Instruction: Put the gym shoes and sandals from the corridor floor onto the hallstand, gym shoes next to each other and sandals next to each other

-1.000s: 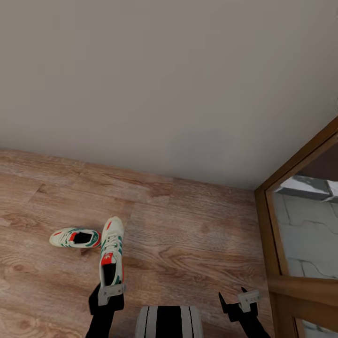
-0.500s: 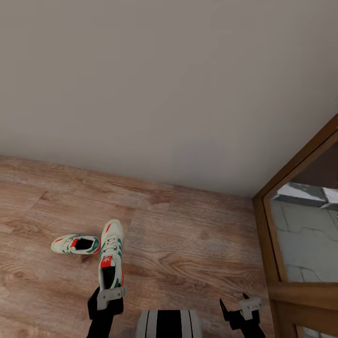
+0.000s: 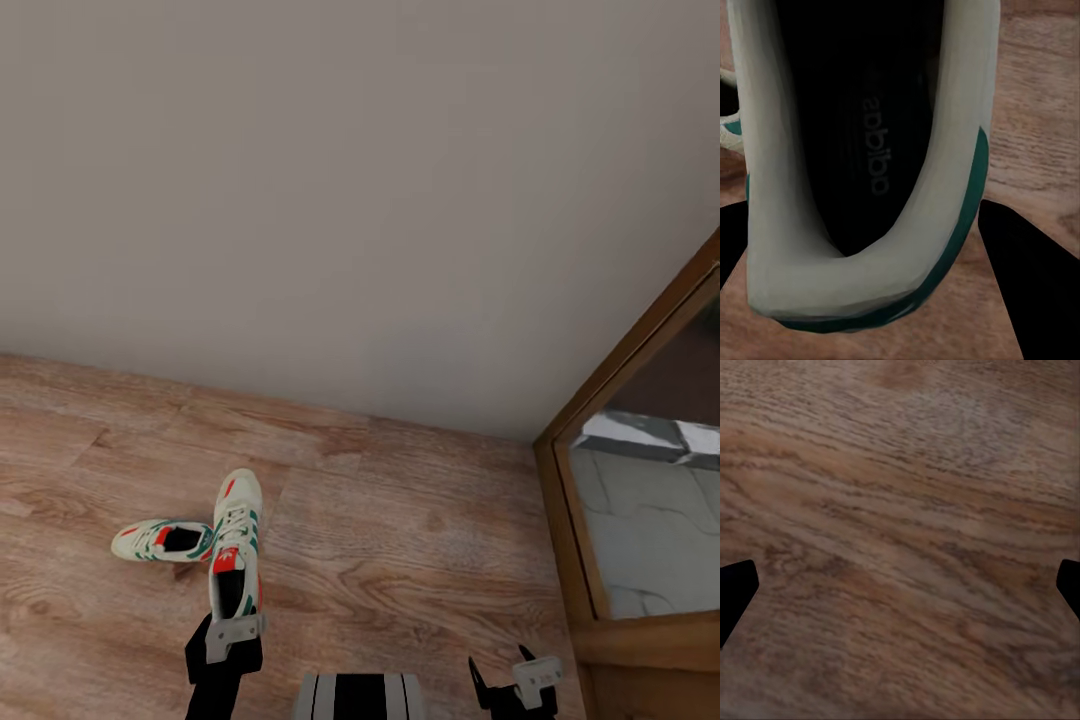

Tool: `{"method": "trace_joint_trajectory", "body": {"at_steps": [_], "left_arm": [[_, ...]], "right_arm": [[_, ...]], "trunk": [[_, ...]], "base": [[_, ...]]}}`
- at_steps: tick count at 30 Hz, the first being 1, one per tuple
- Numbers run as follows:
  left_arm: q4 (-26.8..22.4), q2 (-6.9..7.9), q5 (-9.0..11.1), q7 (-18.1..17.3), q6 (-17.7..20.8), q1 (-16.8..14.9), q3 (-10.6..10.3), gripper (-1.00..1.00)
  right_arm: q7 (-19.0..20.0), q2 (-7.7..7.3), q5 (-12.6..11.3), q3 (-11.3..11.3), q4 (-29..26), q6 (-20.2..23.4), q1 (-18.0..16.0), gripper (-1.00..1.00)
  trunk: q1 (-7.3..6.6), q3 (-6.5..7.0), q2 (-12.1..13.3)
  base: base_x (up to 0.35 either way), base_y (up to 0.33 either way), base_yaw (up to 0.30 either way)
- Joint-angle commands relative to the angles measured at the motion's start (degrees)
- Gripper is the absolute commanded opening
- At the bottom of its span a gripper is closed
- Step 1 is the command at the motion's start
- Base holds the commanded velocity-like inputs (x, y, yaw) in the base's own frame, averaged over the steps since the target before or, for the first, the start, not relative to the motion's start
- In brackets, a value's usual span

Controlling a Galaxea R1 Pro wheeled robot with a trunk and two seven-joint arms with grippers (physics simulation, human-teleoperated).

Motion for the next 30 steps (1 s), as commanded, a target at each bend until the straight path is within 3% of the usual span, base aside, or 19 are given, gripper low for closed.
{"method": "trace_joint_trajectory", "body": {"at_steps": [1,6,15,19,23,30], "left_arm": [[-0.02,0.02,0.16,0.36,-0.13,0.14,-0.1,-1.0],[-3.45,0.31,-0.79,0.61,0.65,0.66,0.58,-1.0],[-5.13,1.2,-1.8,1.47,-0.08,6.2,0.65,-1.0],[-2.79,1.3,-1.62,1.65,-0.25,6.97,0.93,-1.0],[4.59,1.32,-1.9,1.52,-6.33,6.93,4.69,-1.0],[6.95,1.39,-1.66,1.53,-8.96,6.91,5.74,-1.0]], "right_arm": [[0.49,0.05,0.17,-0.37,0.7,-0.86,0.02,1.0],[0.39,0.05,0.17,-0.39,3.84,-5.39,0.13,1.0],[0.38,-0.06,0.17,-0.45,4.34,-5.99,0.16,1.0],[0.38,-0.1,0.17,-0.46,4.4,-6.01,0.23,1.0],[0.33,-0.01,0.15,-0.44,4.41,-6.01,0.25,1.0],[0.34,0.05,0.12,-0.38,4.41,-6.01,0.25,1.0]], "trunk": [[-0.03,0.3,0.0],[-0.16,1.85,0.07],[-0.39,4.66,0.19],[-0.49,5.91,0.25],[-0.6,7.15,0.3],[-0.78,9.33,0.39]], "base": [[0.0,0.0,0.0],[0.0,0.0,0.0],[0.0,0.0,0.0],[0.0,0.0,0.0],[0.0,0.0,0.0],[0.0,0.0,0.0]]}}
